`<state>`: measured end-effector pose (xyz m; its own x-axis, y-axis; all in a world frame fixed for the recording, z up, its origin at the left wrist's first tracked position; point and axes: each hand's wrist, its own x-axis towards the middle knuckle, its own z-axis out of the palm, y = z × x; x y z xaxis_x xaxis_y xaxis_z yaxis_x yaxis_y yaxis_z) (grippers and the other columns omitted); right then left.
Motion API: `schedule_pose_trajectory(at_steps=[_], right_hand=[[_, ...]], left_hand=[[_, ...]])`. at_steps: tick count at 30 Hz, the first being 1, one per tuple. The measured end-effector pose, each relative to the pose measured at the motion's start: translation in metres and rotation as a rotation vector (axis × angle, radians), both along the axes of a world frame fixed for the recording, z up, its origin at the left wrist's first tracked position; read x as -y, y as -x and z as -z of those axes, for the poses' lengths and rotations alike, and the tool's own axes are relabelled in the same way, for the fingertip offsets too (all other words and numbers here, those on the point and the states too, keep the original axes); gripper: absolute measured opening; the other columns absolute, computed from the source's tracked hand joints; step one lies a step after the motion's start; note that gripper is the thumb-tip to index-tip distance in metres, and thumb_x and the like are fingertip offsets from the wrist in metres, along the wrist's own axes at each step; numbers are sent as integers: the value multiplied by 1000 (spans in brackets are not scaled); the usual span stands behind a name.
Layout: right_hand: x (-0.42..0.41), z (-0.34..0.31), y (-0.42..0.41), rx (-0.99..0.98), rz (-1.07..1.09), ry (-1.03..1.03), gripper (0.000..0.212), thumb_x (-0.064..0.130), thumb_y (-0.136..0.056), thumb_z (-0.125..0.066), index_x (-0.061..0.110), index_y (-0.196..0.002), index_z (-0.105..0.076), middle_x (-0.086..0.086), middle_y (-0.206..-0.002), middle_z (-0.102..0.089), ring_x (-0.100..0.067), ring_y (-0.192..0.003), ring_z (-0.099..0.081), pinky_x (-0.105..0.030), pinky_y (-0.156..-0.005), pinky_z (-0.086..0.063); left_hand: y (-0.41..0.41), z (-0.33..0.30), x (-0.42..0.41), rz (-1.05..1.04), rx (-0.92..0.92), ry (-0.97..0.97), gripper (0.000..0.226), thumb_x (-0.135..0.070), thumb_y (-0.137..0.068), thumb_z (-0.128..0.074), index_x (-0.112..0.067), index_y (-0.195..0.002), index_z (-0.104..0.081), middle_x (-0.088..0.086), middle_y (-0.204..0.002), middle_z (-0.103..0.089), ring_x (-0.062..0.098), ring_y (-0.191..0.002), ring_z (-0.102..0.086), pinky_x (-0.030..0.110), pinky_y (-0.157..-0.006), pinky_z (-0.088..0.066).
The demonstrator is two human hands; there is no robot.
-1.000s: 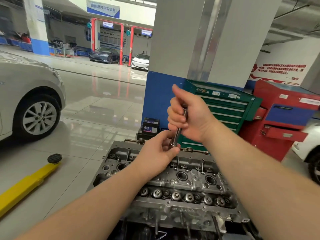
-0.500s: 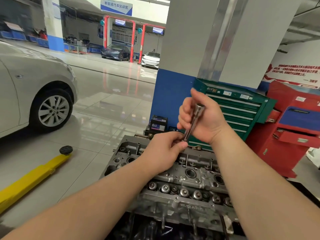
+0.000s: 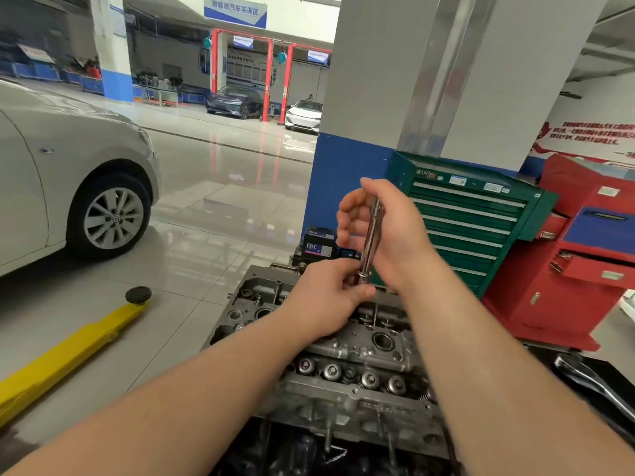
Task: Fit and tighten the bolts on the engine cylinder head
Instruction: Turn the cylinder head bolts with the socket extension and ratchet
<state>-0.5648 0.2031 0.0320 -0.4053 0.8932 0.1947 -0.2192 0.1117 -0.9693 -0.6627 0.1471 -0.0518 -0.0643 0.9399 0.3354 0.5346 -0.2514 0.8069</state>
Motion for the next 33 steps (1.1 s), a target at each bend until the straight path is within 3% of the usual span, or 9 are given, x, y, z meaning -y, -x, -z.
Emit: schedule_pose_trajectory(at_steps=[5, 9, 11, 15, 18, 20, 24, 29, 33], right_hand=[[-11, -7, -22, -2, -342, 66, 47, 38, -95, -53, 13, -56, -43, -2, -47, -27, -17, -40, -22, -37, -55, -17], [14, 10, 14, -140, 462, -15, 45, 47, -90, -57, 18, -60, -39, -9, -60, -29, -23, -55, -22, -35, -54, -23], [23, 18, 28, -158, 603, -94, 51, 59, -87, -59, 18, -61, -45, -6, -64, -36, -21, -58, -31, -33, -53, -30], [10, 11, 0, -70, 123, -63, 50, 61, -98, -52, 17, -85, -73, -6, -76, -61, -19, -66, -54, -37, -69, -46], [-4, 9, -39, -157, -335, 18, 55, 50, -106, -40, 8, -138, -56, -19, -112, -61, -32, -95, -59, -53, -94, -41], [-9, 12, -59, -128, -399, 11, 52, 37, -107, -44, 6, -149, -45, -22, -122, -58, -37, -105, -59, -58, -101, -41], [-9, 11, -70, 86, -215, -229, 31, 17, -101, -57, 3, -128, -60, -21, -110, -71, -44, -111, -68, -56, -95, -56], [6, 11, -49, 265, 340, -456, 30, 33, -75, -87, 21, -89, -63, -9, -84, -77, -28, -78, -78, -56, -71, -64], [7, 19, -51, 311, 128, -474, 25, 31, -86, -75, 37, -108, -66, 3, -107, -78, -19, -98, -76, -48, -91, -59]], left_hand=[[-3, 1, 1, 49, 51, 28, 28, -24, -97, -72, -20, -125, -68, 6, -107, -76, 26, -98, -69, 35, -93, -53], [-7, 3, 1, -29, -1, -47, 12, -22, -88, -72, -26, -98, -66, -4, -87, -69, 9, -77, -63, 26, -69, -49], [-6, 4, 0, -70, -61, -59, 16, -17, -88, -65, -24, -75, -60, -4, -71, -64, 5, -66, -58, 23, -58, -40], [1, 3, -2, -26, 13, -31, 17, -22, -90, -78, -20, -107, -77, 7, -92, -76, 16, -85, -68, 26, -79, -51], [3, 5, -1, 1, -26, -38, 38, -18, -94, -75, -22, -132, -70, -2, -101, -74, 15, -95, -68, 3, -78, -41], [2, 6, -1, 44, -6, -45, 40, -14, -96, -72, -23, -135, -67, -4, -106, -73, 12, -99, -68, 12, -89, -45], [-2, 9, -2, 68, 67, -58, 35, -24, -94, -75, -40, -122, -63, -13, -103, -71, -4, -89, -66, 7, -82, -46], [-4, 9, -5, -64, 83, -107, 29, -34, -79, -89, -33, -94, -64, -8, -86, -68, 5, -74, -62, 8, -67, -46], [-2, 9, -6, -35, 34, -108, 26, -23, -91, -80, -38, -95, -59, -14, -89, -68, -1, -86, -62, 7, -75, -47]])
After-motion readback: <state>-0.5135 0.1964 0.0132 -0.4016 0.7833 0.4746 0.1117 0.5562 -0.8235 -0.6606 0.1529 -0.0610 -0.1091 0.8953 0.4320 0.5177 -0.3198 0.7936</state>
